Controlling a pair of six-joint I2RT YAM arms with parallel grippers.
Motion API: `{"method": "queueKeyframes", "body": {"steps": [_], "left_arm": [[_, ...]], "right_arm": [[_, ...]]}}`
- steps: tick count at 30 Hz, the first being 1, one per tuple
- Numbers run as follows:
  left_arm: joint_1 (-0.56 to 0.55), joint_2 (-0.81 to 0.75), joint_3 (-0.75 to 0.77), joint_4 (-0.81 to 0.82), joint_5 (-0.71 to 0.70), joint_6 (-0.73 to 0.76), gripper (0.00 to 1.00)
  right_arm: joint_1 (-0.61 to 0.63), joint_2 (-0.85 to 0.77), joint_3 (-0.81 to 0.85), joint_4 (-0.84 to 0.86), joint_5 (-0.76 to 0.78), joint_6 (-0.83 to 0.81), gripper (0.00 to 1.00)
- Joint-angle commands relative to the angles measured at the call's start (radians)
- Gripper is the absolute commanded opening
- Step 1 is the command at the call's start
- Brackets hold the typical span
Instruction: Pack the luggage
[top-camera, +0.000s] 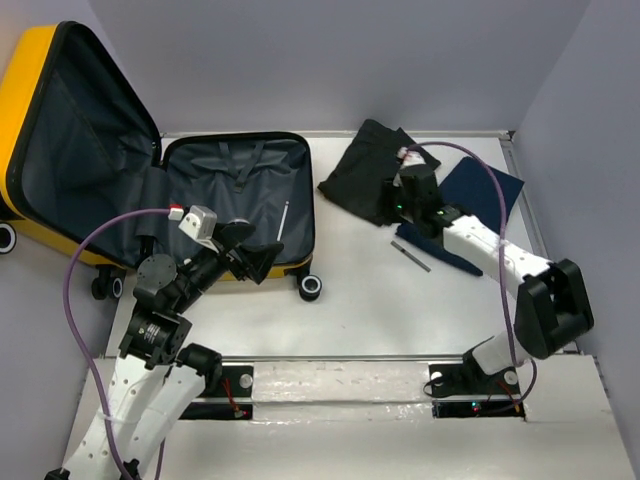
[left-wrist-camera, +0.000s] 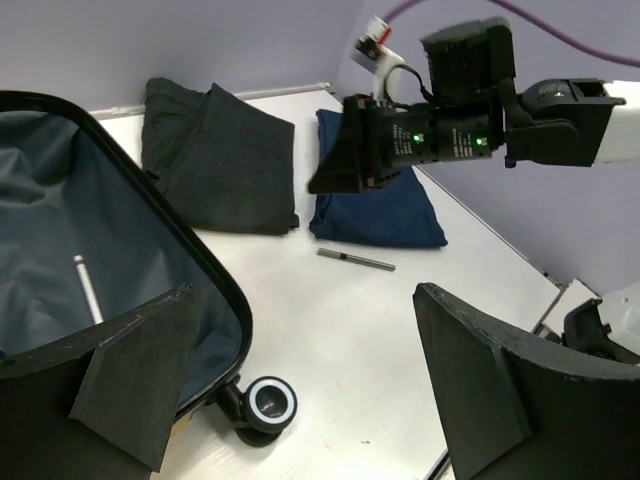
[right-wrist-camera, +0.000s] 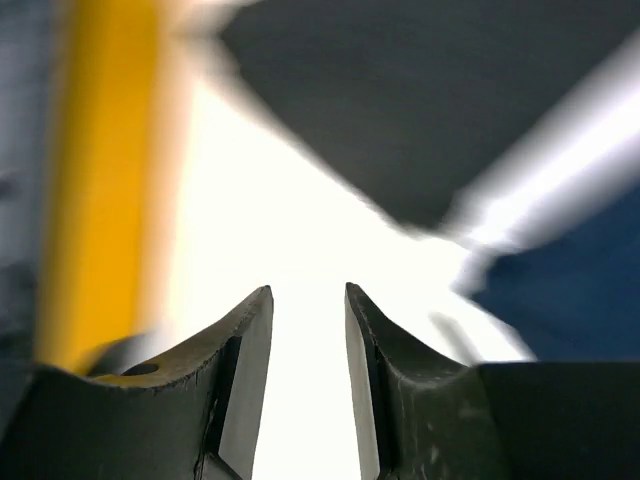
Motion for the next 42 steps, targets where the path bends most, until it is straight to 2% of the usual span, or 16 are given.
{"method": "queueKeyframes", "body": {"steps": [1, 5, 11, 15, 23, 26, 27, 29, 32, 34, 36, 37, 42], "left_arm": [[-0.034, -0.006, 0.033, 0.025, 0.0, 0.021, 0.99], [-0.057, 0.008, 0.038, 0.022, -0.005, 0.024, 0.99], [-0.071, 0.007, 0.036, 0.022, -0.012, 0.025, 0.99], [-0.071, 0.003, 0.036, 0.022, -0.02, 0.027, 0.99], [-0.077, 0.0, 0.036, 0.022, -0.02, 0.027, 0.99], [-0.077, 0.0, 0.038, 0.022, -0.02, 0.029, 0.99], [-0.077, -0.001, 0.038, 0.022, -0.021, 0.029, 0.99], [-0.077, -0.001, 0.038, 0.022, -0.021, 0.029, 0.99], [-0.077, -0.001, 0.038, 0.022, -0.023, 0.029, 0.99], [-0.077, -0.001, 0.038, 0.022, -0.024, 0.029, 0.99], [-0.077, -0.003, 0.038, 0.022, -0.029, 0.029, 0.99], [-0.077, -0.003, 0.038, 0.022, -0.031, 0.03, 0.99], [-0.077, -0.007, 0.038, 0.022, -0.038, 0.029, 0.99]], "right_arm": [[-0.127, -0.169, -0.253, -0.001, 0.142, 0.056, 0.42], [-0.19, -0.2, -0.34, -0.058, 0.162, 0.053, 0.48], [-0.216, -0.107, -0.276, -0.127, 0.009, -0.022, 0.52], [-0.216, -0.027, -0.216, -0.185, -0.006, -0.077, 0.56], [-0.225, 0.097, -0.165, -0.216, -0.003, -0.111, 0.56], [-0.225, 0.129, -0.142, -0.245, -0.054, -0.121, 0.56], [-0.205, 0.13, -0.145, -0.245, -0.058, -0.115, 0.52], [-0.178, 0.123, -0.153, -0.245, -0.083, -0.107, 0.51], [-0.098, 0.13, -0.162, -0.259, -0.02, -0.078, 0.42], [-0.07, 0.145, -0.159, -0.265, 0.021, -0.059, 0.29], [-0.06, 0.156, -0.156, -0.265, 0.029, -0.047, 0.11], [-0.06, 0.159, -0.154, -0.266, 0.03, -0.045, 0.07], [-0.043, 0.041, -0.125, -0.256, 0.008, -0.041, 0.07]]}}
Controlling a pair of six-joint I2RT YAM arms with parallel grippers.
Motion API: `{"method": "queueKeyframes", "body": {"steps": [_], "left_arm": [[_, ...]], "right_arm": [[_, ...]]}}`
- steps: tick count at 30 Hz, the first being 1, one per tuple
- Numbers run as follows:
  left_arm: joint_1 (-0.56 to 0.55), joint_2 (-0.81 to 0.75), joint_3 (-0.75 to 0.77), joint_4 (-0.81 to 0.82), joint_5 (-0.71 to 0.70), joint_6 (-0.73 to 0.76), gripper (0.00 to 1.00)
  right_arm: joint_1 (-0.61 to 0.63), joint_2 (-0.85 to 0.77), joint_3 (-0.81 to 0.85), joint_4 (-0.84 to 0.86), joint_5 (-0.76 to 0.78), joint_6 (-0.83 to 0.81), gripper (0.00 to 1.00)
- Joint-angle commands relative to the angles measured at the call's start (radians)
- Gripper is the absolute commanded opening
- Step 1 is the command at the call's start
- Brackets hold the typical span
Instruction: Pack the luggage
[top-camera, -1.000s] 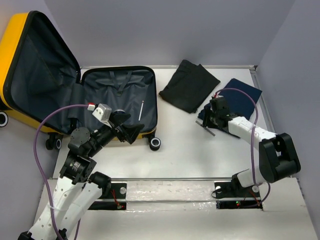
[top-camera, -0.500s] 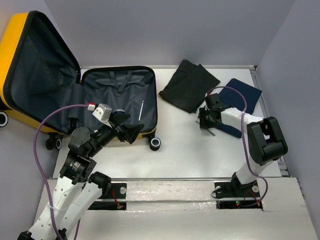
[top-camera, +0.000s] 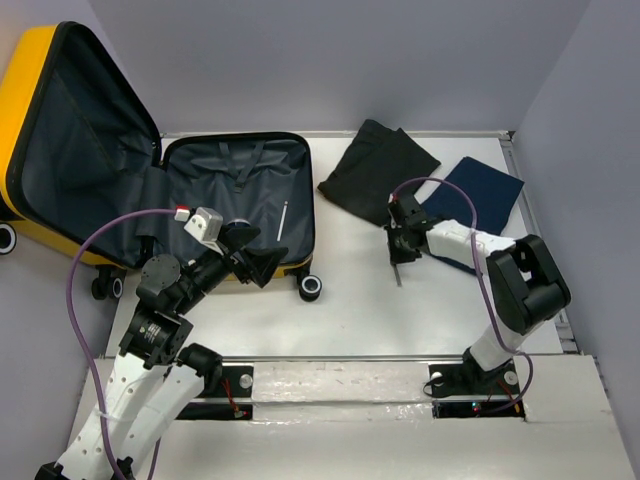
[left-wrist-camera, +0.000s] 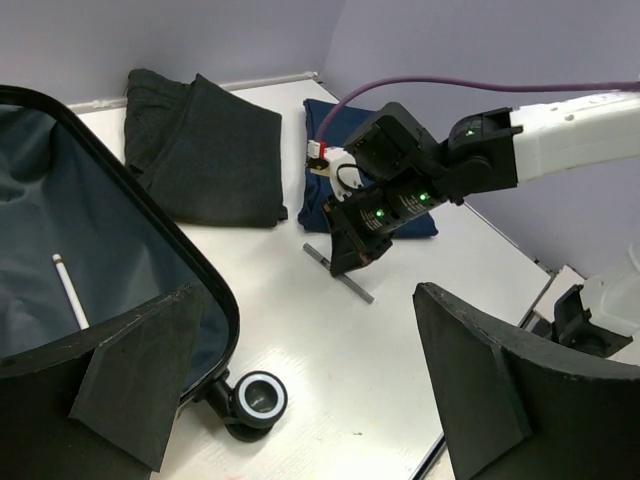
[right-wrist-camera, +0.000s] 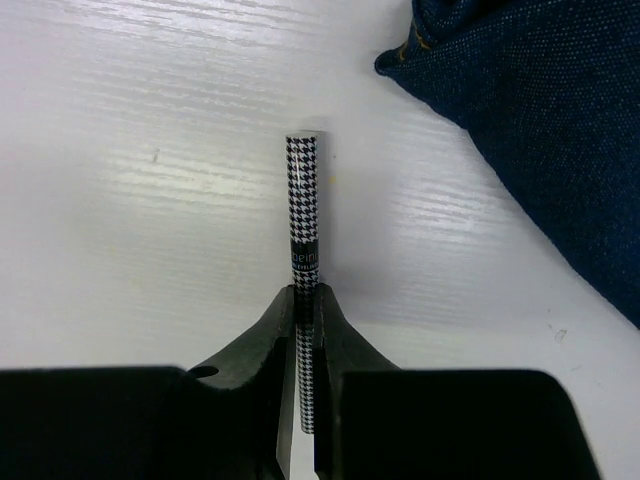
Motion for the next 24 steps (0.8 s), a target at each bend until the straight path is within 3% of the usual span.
{"method": "queueKeyframes", "body": {"steps": [1, 5, 10, 11, 13, 15, 16, 18, 21, 22, 23, 24], "left_arm": [[-0.005, -0.015, 0.039, 0.03, -0.021, 0.016, 0.99], [0.0, -0.018, 0.043, 0.004, -0.052, 0.012, 0.99], [0.012, -0.03, 0.056, -0.022, -0.132, 0.01, 0.99], [0.014, -0.051, 0.053, -0.024, -0.187, 0.01, 0.99], [0.012, -0.076, 0.049, -0.027, -0.236, 0.004, 0.99], [0.014, -0.097, 0.044, -0.03, -0.264, 0.001, 0.99], [0.014, -0.099, 0.043, -0.03, -0.268, 0.001, 0.99], [0.014, -0.094, 0.039, -0.031, -0.259, -0.001, 0.99], [0.014, -0.068, 0.041, -0.03, -0.246, -0.004, 0.99], [0.014, -0.062, 0.041, -0.025, -0.226, -0.01, 0.99], [0.014, -0.051, 0.043, -0.019, -0.209, -0.017, 0.99], [0.014, -0.039, 0.041, -0.015, -0.189, -0.037, 0.99]], "right_arm": [[0.035, -0.139, 0.083, 0.004, -0.034, 0.018, 0.07], [0.188, -0.167, 0.195, 0.105, -0.071, 0.056, 0.07], [0.281, 0.007, 0.48, 0.358, -0.223, 0.216, 0.07], [0.294, 0.083, 0.582, 0.398, -0.289, 0.276, 0.13], [0.304, 0.156, 0.675, 0.406, -0.337, 0.313, 0.43], [0.304, 0.202, 0.729, 0.406, -0.381, 0.338, 0.66], [0.304, 0.189, 0.706, 0.406, -0.337, 0.331, 0.81], [0.293, 0.14, 0.637, 0.406, -0.277, 0.297, 0.87], [0.212, -0.017, 0.421, 0.405, -0.188, 0.298, 0.85], [0.178, -0.116, 0.282, 0.437, -0.124, 0.309, 0.83], [0.135, -0.117, 0.281, 0.446, -0.124, 0.324, 0.8], [0.083, -0.218, 0.137, 0.455, -0.101, 0.343, 0.78]]}}
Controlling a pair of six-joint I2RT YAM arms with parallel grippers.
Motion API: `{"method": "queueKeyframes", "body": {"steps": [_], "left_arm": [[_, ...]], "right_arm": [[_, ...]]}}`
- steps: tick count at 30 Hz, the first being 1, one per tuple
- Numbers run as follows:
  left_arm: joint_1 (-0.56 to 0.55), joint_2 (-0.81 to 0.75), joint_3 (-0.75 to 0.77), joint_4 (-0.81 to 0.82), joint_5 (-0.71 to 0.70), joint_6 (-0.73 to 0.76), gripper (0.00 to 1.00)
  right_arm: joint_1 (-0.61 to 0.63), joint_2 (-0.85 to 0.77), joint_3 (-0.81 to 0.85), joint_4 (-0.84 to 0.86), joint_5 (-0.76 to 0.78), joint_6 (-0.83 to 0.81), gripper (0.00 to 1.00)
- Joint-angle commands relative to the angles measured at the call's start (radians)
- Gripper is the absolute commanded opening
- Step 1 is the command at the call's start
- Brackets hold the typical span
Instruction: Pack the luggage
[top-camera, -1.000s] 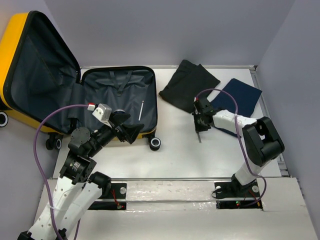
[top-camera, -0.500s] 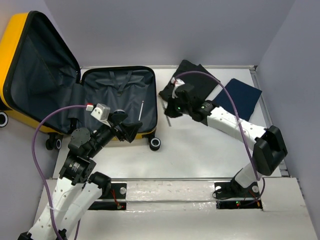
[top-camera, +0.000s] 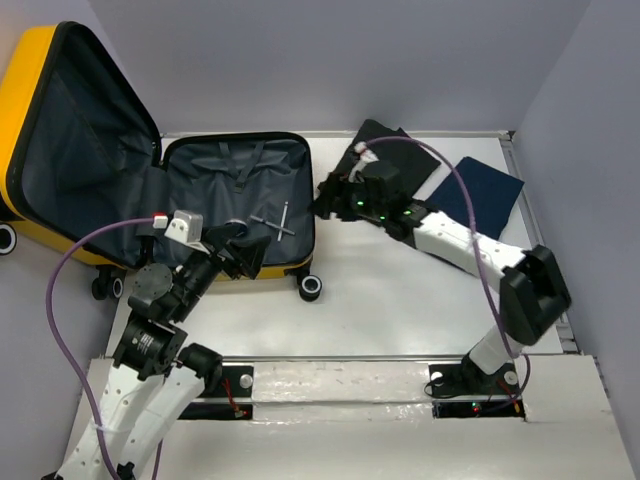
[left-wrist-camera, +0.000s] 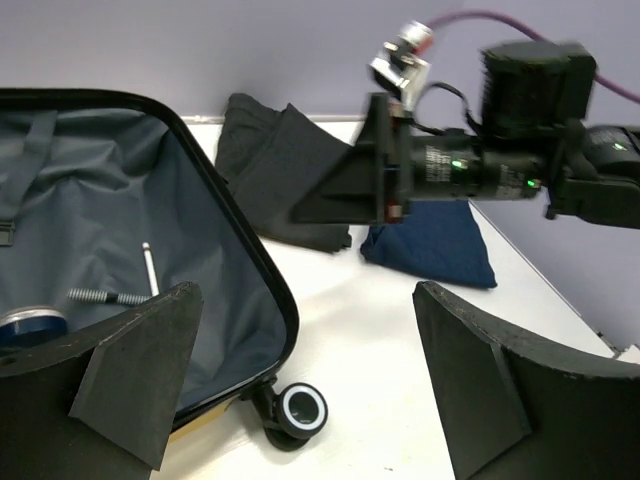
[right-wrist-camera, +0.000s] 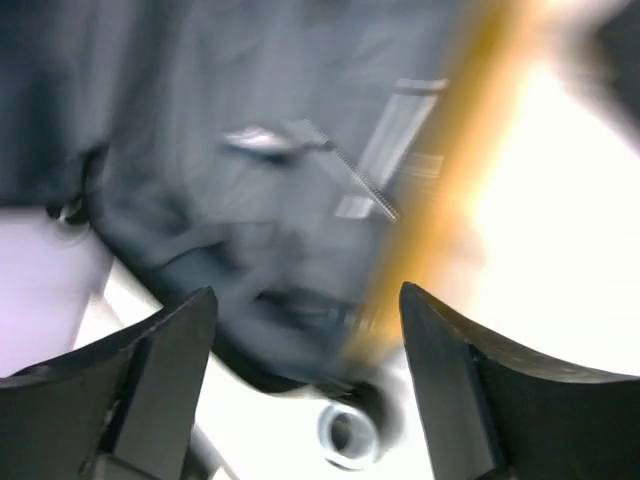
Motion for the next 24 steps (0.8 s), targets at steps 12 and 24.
{"method": "queueKeyframes", "body": {"steps": [12, 24], "left_arm": [[-0.037, 0.028, 0.003, 0.079, 0.145, -0.037, 0.99], [-0.057, 0.032, 0.005, 0.063, 0.128, -0.025, 0.99]], "right_arm": [[-0.906, -0.604, -0.71, -0.001, 0.207, 0.049, 0.86], [-0.669, -0.105, -0.22, -0.176, 0.145, -0.224, 0.07]]}}
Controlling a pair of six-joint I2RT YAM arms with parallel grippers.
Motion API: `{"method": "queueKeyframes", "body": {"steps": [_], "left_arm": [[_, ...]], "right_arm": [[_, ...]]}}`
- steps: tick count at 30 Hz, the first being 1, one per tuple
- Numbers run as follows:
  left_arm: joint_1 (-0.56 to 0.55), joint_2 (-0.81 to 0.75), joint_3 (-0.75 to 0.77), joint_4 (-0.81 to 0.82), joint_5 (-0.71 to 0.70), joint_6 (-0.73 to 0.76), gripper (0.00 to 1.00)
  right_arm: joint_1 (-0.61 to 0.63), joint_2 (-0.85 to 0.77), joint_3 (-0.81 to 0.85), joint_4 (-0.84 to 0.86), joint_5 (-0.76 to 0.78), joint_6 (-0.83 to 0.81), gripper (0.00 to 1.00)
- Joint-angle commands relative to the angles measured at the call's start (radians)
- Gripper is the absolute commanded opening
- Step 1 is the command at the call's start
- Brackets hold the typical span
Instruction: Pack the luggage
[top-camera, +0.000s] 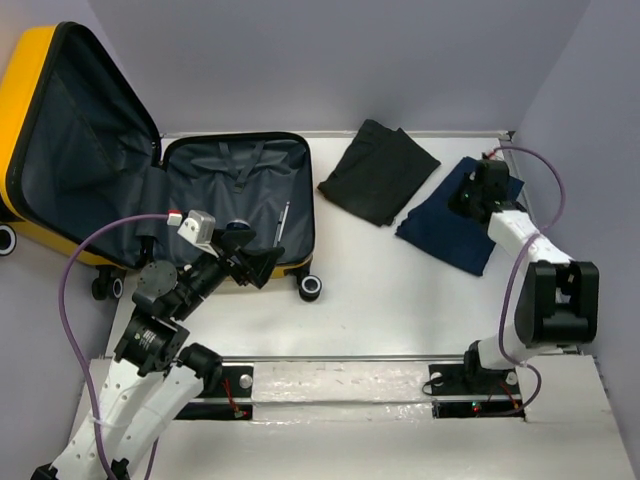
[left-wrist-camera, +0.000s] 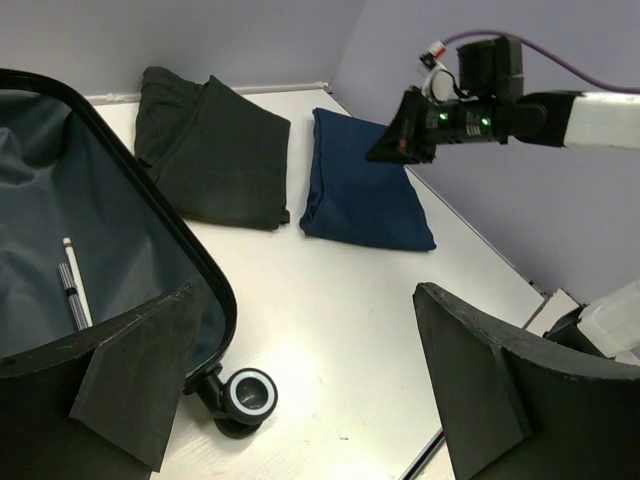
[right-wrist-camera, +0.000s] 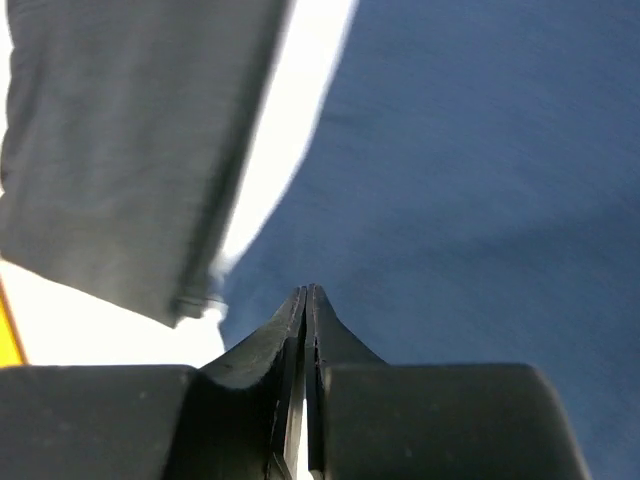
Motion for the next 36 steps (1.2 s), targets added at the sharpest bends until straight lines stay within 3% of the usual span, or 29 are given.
{"method": "queueKeyframes", "body": {"steps": [1, 3, 7, 12, 18, 26, 27, 31, 33, 36], "left_arm": [[-0.004, -0.004, 0.006, 0.045, 0.002, 0.019, 0.99], [-0.004, -0.003, 0.008, 0.042, 0.001, 0.021, 0.99], [-0.004, 0.002, 0.011, 0.038, -0.008, 0.027, 0.99], [-0.004, 0.005, 0.012, 0.036, -0.011, 0.03, 0.99], [-0.004, 0.009, 0.012, 0.038, -0.01, 0.028, 0.99], [-0.004, 0.003, 0.009, 0.041, 0.004, 0.019, 0.99], [-0.004, 0.006, 0.008, 0.042, 0.009, 0.019, 0.99], [-0.004, 0.028, 0.003, 0.062, 0.062, -0.005, 0.99], [-0.004, 0.06, 0.005, 0.097, 0.116, -0.044, 0.96], [-0.006, 0.127, 0.011, 0.174, 0.191, -0.131, 0.87]], "right_arm": [[0.097, 0.149, 0.177, -0.072, 0.043, -0.092, 0.07], [0.141, 0.212, 0.218, -0.083, 0.097, -0.096, 0.07], [0.179, 0.353, 0.274, -0.108, 0.063, -0.076, 0.08], [0.225, 0.383, 0.188, -0.131, 0.085, -0.044, 0.08], [0.284, 0.17, -0.149, -0.025, 0.057, 0.057, 0.07], [0.409, -0.134, -0.384, -0.037, -0.044, 0.134, 0.08], [0.409, -0.171, -0.383, -0.058, 0.001, 0.134, 0.09], [0.399, -0.347, -0.291, -0.166, 0.1, 0.097, 0.41], [0.399, -0.396, -0.196, -0.212, 0.141, 0.071, 0.51], [0.38, -0.43, -0.116, -0.243, 0.213, 0.053, 0.57]]}}
